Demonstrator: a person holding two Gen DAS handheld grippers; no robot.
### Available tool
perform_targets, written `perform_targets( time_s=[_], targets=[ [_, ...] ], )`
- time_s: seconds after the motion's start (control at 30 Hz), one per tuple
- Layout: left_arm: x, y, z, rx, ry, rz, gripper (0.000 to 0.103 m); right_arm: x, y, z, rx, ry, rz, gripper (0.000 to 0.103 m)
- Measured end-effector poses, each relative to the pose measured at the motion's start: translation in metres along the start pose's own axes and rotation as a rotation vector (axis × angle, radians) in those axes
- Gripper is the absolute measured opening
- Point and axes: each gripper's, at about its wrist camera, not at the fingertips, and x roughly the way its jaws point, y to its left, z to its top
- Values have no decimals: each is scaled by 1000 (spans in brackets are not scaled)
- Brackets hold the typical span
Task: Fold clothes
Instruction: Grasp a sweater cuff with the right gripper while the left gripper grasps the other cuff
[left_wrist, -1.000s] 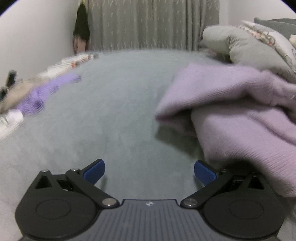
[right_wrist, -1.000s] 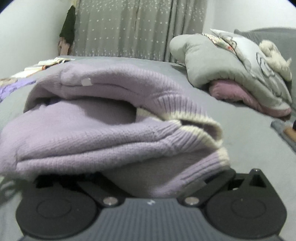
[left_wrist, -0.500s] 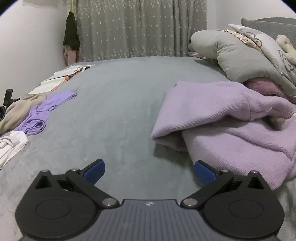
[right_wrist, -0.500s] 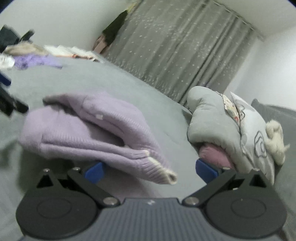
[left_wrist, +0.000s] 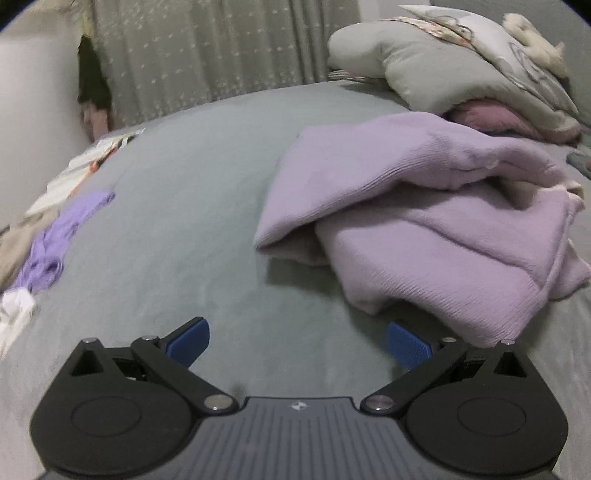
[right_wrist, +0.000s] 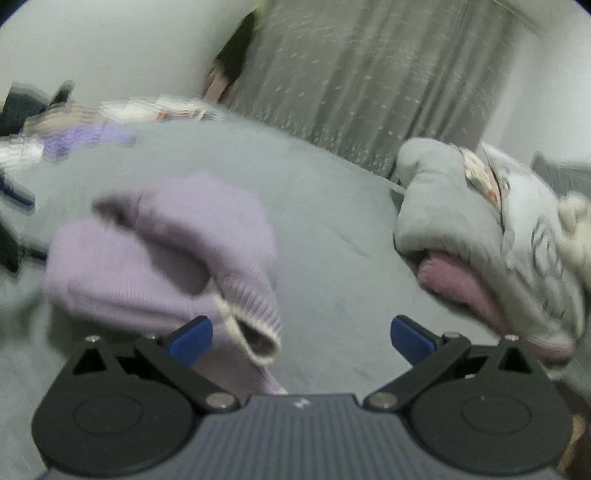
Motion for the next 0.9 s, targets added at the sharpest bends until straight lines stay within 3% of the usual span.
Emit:
perform_targets(
  time_s=[0.07,0.13,0.23,0.27,0.3,0.4,0.47,0.57,0.73,0.9],
  targets=[
    [0,-2,7,27,-22,25,103,13,0,-1,51,38,51,103],
    [3,-3,13,67,-32,30,103,23,5,0,47,56,38,103],
    [5,-5,21,209,-65,18,103,36,10,6,48,36,30,102],
    [2,-3,21,260,-85,14,103,39,8,7,64,33,40,94],
    [0,-3,19,274,-94,11,103,42,6,7,83,37,55,72],
    [-4,17,19,261,-102,-50,103,59,-9,6,184,76,122,24],
    [-2,19,22,261,-113,-42,103,66,-13,5,203,89,124,16],
    [-4,18,26,288,-153,-25,103,63,-14,9,205,51,114,12],
    [-1,1,33,367,-230,-27,103,32,-7,24,162,-123,70,11],
    [11,-21,38,441,-277,-39,103,26,-4,28,160,-163,78,10]
  ],
)
